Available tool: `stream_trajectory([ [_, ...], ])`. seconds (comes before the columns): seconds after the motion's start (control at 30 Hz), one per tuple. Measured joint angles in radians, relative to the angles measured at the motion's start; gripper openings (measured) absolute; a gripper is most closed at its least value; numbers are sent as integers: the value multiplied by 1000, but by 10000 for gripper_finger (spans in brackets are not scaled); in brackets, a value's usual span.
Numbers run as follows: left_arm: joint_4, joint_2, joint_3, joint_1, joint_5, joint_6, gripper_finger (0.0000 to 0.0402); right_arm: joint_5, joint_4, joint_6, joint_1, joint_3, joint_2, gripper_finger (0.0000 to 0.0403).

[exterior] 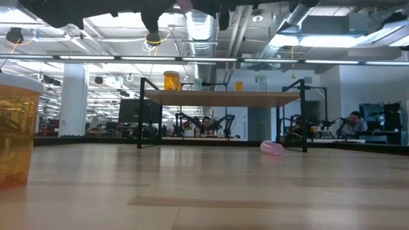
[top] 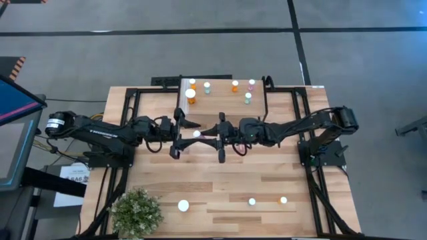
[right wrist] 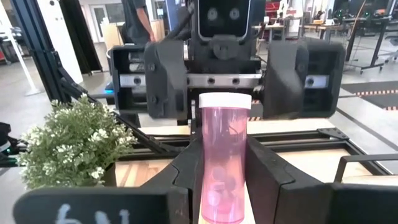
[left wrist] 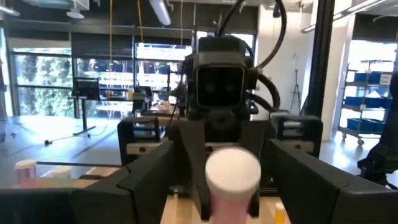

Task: Pick and place medicine bottles onto shelf by color
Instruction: Put the pink small pill bottle on the shelf

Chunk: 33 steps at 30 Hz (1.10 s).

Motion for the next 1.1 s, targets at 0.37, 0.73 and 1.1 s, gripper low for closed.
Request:
stream_trajectory([
  [0.37,-16,1,0,0,2,6,154,0,-6,0,-1,0,0,110],
  [0.73,-16,1,0,-1,2,8,109,0,-6,8,-1,0,0,112],
  [1.1,-22,2,0,0,-1,8,107,0,-101,11,-3,0,-17,220],
])
